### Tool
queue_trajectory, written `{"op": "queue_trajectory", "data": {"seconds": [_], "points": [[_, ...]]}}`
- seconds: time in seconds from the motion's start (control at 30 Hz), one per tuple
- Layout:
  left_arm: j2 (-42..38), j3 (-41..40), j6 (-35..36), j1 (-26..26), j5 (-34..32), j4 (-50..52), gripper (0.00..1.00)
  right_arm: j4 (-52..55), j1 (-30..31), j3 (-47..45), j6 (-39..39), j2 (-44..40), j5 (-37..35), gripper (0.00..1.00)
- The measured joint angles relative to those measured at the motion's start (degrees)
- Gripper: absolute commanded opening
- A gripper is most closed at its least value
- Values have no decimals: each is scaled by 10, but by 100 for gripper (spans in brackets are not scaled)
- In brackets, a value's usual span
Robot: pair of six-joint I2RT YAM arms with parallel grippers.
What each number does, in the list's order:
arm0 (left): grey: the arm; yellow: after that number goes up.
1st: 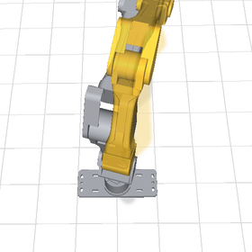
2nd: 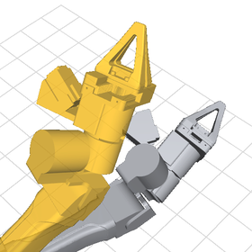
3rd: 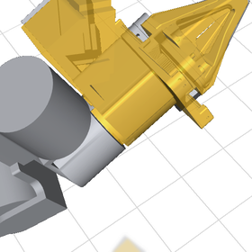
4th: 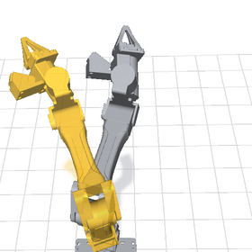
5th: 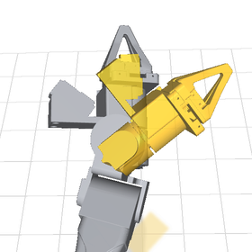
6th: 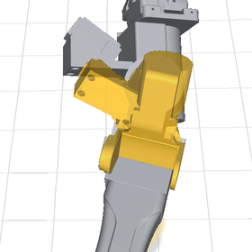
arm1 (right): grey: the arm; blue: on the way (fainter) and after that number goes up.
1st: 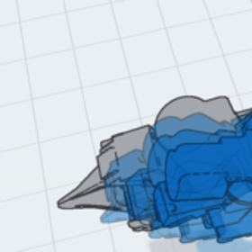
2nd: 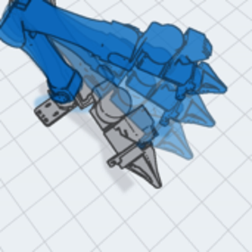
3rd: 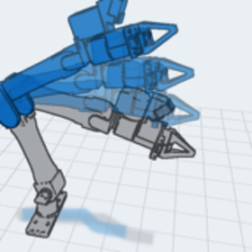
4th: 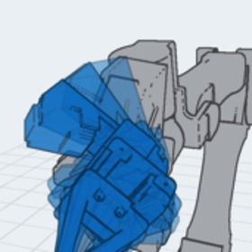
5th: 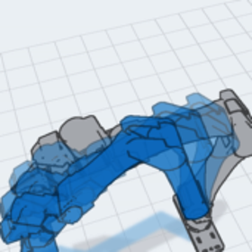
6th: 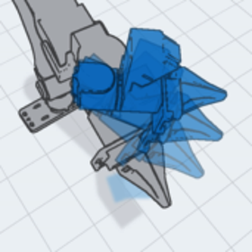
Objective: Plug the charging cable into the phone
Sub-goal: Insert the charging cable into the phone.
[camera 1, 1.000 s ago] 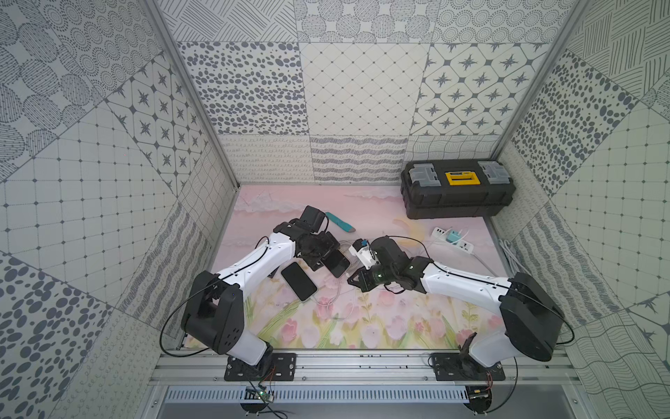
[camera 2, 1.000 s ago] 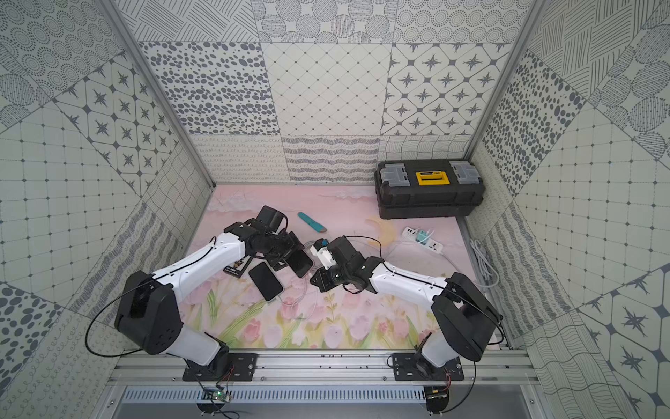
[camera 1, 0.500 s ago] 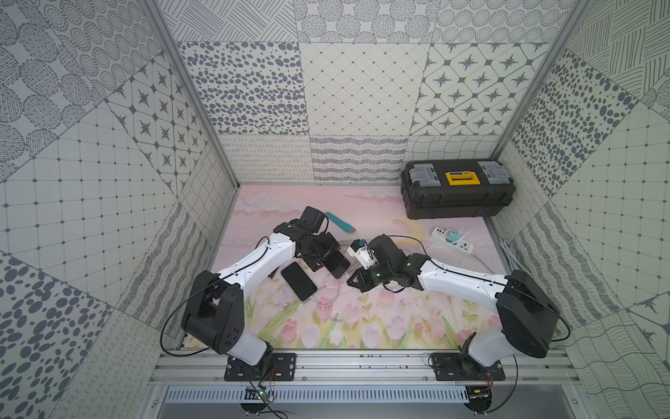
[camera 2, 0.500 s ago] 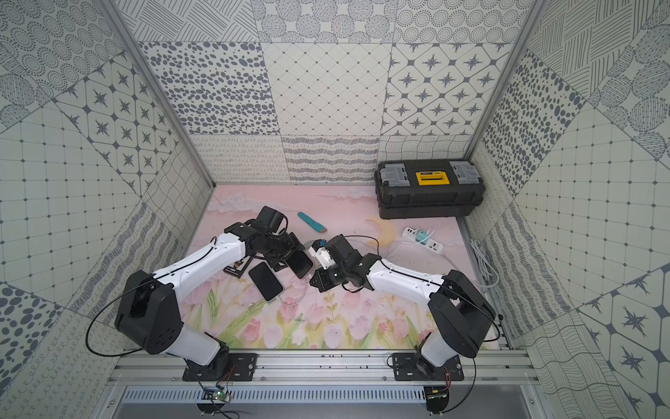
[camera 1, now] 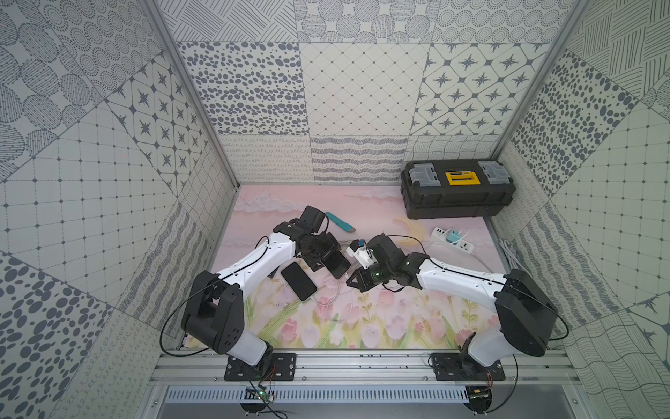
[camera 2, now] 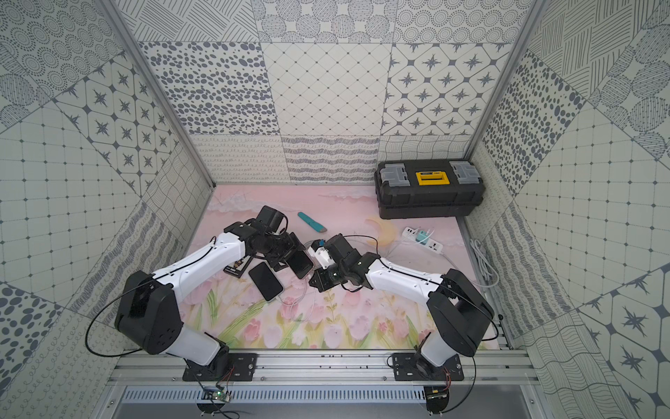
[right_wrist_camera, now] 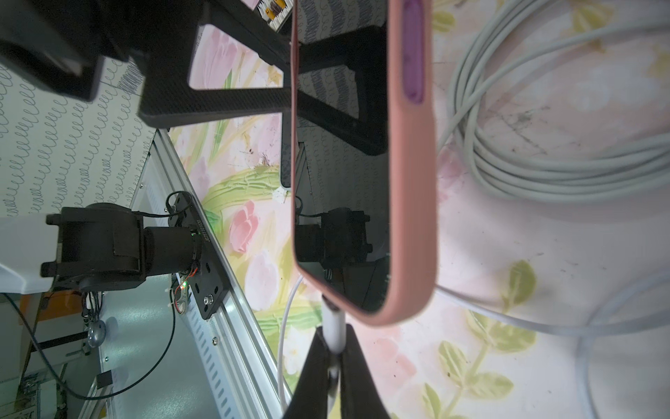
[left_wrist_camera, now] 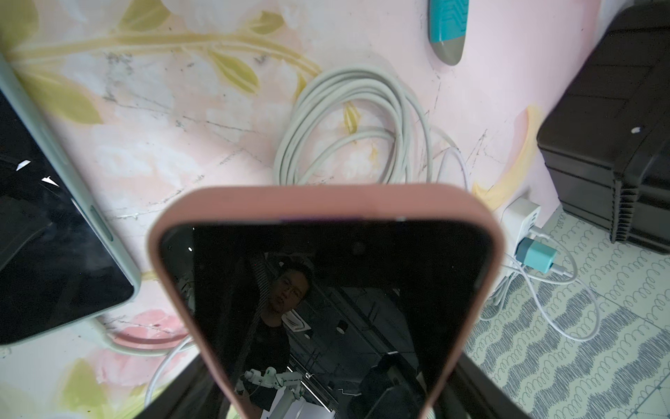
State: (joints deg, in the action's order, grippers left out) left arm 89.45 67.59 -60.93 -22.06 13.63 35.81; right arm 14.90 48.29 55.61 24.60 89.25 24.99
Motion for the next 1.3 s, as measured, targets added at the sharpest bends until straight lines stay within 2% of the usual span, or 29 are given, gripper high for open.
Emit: {"op": "queue_trajectory", "data": {"seconds": [1.3], "points": [[0,8,32,0,14,1,0,4,-23,0,0,-1,50,0]]}}
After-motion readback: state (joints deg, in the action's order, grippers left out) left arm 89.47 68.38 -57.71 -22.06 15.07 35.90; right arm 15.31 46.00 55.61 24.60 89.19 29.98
